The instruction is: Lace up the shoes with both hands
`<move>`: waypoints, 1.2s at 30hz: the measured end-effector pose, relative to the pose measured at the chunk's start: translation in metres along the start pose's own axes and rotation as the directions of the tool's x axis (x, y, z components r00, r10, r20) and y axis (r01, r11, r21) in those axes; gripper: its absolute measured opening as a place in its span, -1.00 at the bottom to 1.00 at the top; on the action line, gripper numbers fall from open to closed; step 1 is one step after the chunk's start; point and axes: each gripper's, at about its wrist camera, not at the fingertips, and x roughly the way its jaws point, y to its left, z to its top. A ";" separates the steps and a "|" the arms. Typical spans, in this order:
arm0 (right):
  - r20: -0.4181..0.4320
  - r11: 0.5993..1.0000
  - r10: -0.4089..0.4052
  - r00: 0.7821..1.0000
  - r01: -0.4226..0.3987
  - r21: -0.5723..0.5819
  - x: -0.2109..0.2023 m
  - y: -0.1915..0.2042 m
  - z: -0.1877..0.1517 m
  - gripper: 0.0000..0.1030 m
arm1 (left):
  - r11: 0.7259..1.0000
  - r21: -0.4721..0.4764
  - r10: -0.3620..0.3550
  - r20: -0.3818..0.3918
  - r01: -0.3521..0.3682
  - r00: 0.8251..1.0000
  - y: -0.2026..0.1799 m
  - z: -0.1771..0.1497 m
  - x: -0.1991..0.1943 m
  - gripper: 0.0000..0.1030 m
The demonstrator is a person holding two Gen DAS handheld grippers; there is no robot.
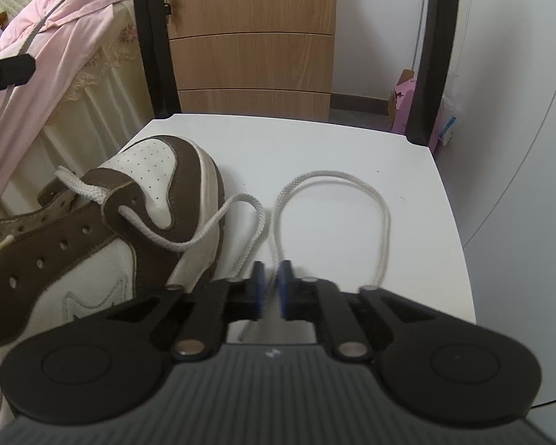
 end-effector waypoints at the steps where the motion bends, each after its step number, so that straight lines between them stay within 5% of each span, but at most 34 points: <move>1: 0.005 1.000 0.006 1.000 -0.006 0.013 -0.002 -0.002 0.000 -0.96 | 1.000 -0.002 -0.012 0.010 0.012 1.000 -0.001 0.001 -0.001 -0.92; 7: 0.161 0.983 0.101 0.982 -0.123 0.137 -0.051 -0.015 0.009 -0.96 | 0.996 0.028 -0.082 0.130 0.079 0.988 -0.026 0.002 -0.028 -0.92; 12: 0.337 0.937 0.185 0.923 -0.269 0.224 -0.124 -0.027 0.019 -0.96 | 0.987 0.093 -0.146 0.201 0.129 0.969 -0.064 0.034 -0.054 -0.92; 16: 0.459 0.911 0.235 0.856 -0.359 0.202 -0.181 -0.032 0.044 -0.96 | 0.969 0.175 -0.213 0.247 0.173 0.945 -0.094 0.086 -0.067 -0.92; 27: 0.691 0.827 0.397 0.604 -0.561 0.016 -0.299 -0.032 0.142 -0.96 | 0.928 0.209 -0.366 0.336 0.310 0.868 -0.143 0.216 -0.087 -0.93; 33: 0.728 0.786 0.457 0.511 -0.615 -0.062 -0.329 -0.024 0.187 -0.96 | 0.920 0.253 -0.376 0.361 0.299 0.853 -0.168 0.252 -0.095 -0.95; 36: 0.741 0.775 0.460 0.490 -0.629 -0.065 -0.337 -0.022 0.201 -0.97 | 0.924 0.242 -0.369 0.372 0.295 0.852 -0.172 0.264 -0.094 -0.95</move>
